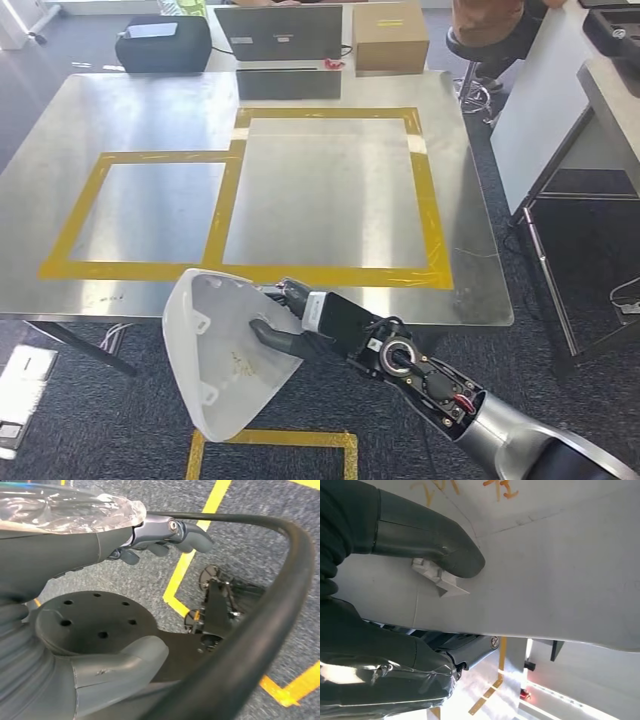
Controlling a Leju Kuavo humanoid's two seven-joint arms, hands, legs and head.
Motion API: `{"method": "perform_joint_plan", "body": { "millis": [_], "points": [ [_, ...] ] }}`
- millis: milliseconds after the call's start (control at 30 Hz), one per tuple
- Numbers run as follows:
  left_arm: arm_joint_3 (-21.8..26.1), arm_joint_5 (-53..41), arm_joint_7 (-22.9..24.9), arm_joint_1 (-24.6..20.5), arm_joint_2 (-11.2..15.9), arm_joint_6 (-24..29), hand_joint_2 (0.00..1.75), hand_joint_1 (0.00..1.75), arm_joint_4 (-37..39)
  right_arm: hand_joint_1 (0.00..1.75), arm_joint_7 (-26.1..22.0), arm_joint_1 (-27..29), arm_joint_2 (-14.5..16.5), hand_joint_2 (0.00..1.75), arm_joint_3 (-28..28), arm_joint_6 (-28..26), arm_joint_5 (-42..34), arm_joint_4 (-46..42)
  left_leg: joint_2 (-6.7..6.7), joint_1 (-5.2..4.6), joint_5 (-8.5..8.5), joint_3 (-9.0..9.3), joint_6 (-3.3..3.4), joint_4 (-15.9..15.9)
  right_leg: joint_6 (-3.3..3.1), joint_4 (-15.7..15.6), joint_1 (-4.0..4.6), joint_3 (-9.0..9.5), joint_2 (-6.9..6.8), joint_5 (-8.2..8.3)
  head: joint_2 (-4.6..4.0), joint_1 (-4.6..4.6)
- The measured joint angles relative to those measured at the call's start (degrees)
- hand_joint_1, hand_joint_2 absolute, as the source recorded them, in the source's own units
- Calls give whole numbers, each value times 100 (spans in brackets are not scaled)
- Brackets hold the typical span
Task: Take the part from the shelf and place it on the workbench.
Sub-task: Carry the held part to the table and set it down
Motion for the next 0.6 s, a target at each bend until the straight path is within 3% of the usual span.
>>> {"method": "perform_joint_plan", "body": {
  "millis": [67, 133, 200, 233, 300, 367, 433, 500, 533, 600],
  "points": [
    [-2, -23, -8, -1, 7, -15, 175, 0, 0, 175, -2, -17, 1, 175, -6, -18, 0, -4, 110, 10, -221, -200, -59, 419, -55, -35, -20, 34, -58, 2, 0, -59],
    [-5, -51, -18, -11, 2, -41, 175, 0, 0, 175, 3, -14, 1, 175, -18, -37, 4, -7, 187, 33, -527, -606, -106, 1189, -93, -38, -8, 43, -131, -16, 0, -138],
    [-10, -67, -21, -6, 0, -61, 175, 0, 0, 175, 17, -4, 1, 175, -30, -48, 19, -8, 202, 49, -580, -866, -113, 1601, -111, -37, 3, 51, -193, -31, 0, -160],
    [-12, -70, -21, -2, 0, -65, 175, 0, 0, 175, 25, -3, 1, 175, -38, -54, 28, -9, 207, 51, -458, -839, -100, 1496, -115, -37, 5, 59, -215, -39, 0, -166],
    [-13, -74, -23, 0, 9, -68, 175, 0, 0, 175, 40, -4, 1, 175, -56, -75, 43, -16, 272, 38, -64, -496, -42, 757, -107, -41, 10, 89, -249, -57, 0, -174],
    [-14, -75, -26, -13, 26, -71, 175, 0, 0, 175, 52, -5, 0, 175, -78, -101, 54, -30, 368, -13, 139, -179, 18, 113, -77, -42, 34, 106, -280, -83, 0, -179],
    [-15, -75, -27, -21, 36, -74, 175, 0, 0, 175, 65, -4, -1, 175, -93, -118, 59, -40, 377, -57, 129, -107, 53, -35, -38, -59, 49, 120, -319, -99, 0, -177],
    [-15, -75, -28, -11, 42, -75, 175, 0, 0, 175, 76, -4, -3, 175, -102, -122, 63, -51, 332, -36, 142, -75, 97, -87, 11, -50, 46, 130, -331, -149, 0, -161],
    [-15, -75, -29, -5, 44, -76, 175, 0, 0, 175, 79, -6, -7, 175, -110, -124, 66, -59, 314, -21, 149, -48, 124, -120, 32, 55, 44, 94, -305, -239, 0, -149],
    [-16, -75, -34, -2, 44, -77, 175, 0, 0, 175, 87, -3, -20, 175, -130, -131, 69, -71, 279, -6, 151, -2, 175, -161, 56, 637, 40, -155, -219, -570, 0, -101]
  ]
}}
